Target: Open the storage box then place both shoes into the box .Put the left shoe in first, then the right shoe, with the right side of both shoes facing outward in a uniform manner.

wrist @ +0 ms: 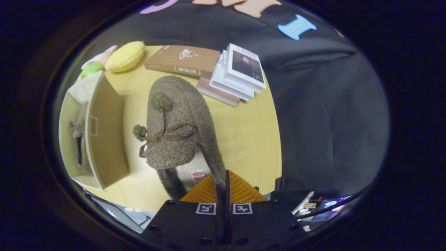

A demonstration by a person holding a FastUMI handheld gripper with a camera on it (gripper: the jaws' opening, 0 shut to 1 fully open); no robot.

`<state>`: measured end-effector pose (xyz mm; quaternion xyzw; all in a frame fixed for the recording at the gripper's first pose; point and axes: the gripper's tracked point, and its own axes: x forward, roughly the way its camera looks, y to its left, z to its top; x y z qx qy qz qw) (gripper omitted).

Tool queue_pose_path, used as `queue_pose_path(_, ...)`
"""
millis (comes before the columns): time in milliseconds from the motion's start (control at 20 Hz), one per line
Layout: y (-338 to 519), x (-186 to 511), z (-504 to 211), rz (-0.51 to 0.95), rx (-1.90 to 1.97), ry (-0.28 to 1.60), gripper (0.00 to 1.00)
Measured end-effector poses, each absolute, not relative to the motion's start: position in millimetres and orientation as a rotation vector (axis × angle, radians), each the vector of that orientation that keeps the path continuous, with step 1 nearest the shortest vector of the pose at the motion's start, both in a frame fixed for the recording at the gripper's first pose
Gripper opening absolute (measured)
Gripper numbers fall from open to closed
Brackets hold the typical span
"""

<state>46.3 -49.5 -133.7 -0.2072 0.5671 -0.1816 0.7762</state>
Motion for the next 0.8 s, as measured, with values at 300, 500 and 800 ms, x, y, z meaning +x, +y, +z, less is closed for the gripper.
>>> queue_pose_path(300,66.4,74.4,-74.4,-0.259,-0.467,1.068,0.03)
queue_pose_path(500,139.2,88.1,-86.8,-0.15,-0.44,1.055,0.04)
queue_pose_path(800,189.4,90.9,-169.5,-0.105,-0.399,1.217,0.04)
